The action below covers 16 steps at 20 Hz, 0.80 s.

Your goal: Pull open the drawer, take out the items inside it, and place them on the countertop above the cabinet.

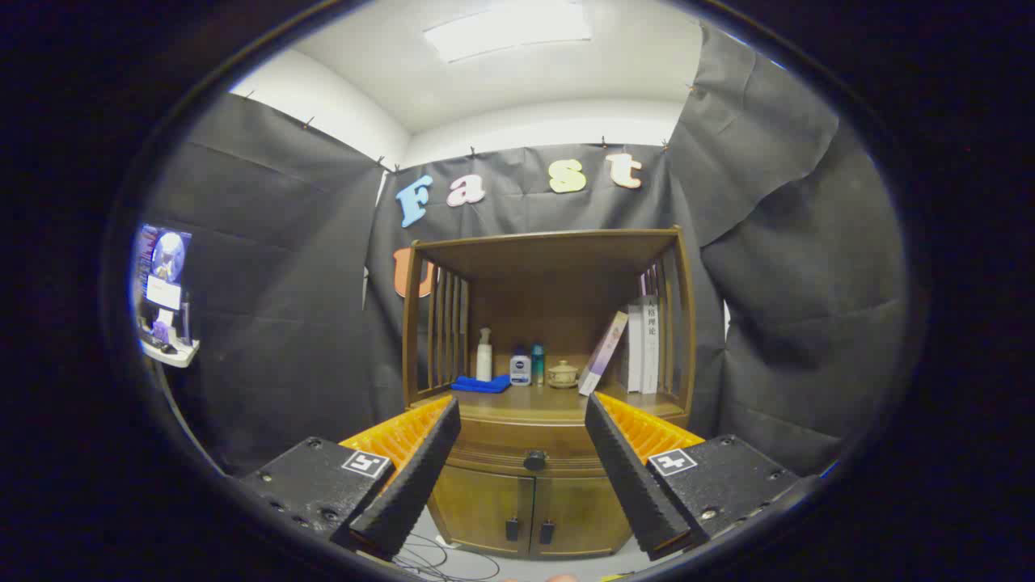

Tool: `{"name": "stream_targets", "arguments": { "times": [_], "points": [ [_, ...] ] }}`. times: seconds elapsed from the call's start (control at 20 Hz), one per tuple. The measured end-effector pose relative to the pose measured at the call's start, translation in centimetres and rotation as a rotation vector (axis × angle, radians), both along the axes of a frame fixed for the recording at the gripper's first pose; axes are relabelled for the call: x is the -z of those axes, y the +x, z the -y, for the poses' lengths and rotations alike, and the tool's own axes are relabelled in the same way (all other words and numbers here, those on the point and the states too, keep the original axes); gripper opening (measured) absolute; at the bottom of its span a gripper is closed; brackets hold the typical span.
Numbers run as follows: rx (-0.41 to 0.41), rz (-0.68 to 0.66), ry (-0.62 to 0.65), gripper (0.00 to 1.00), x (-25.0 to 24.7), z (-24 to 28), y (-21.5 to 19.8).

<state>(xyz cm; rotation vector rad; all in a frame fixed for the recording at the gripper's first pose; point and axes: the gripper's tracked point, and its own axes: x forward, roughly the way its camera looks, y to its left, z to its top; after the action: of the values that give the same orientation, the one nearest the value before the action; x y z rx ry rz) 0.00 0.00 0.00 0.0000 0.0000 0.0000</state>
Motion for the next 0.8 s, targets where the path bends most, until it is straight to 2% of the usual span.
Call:
{"name": "stream_targets", "arguments": {
  "times": [0.3,0.8],
  "points": [
    [0.028,-0.021,0.021,1.00,0.6,0.8,0.4],
    [0.015,-0.009,-0.005,1.00,0.7,-0.6,1.2]
  ]
}}
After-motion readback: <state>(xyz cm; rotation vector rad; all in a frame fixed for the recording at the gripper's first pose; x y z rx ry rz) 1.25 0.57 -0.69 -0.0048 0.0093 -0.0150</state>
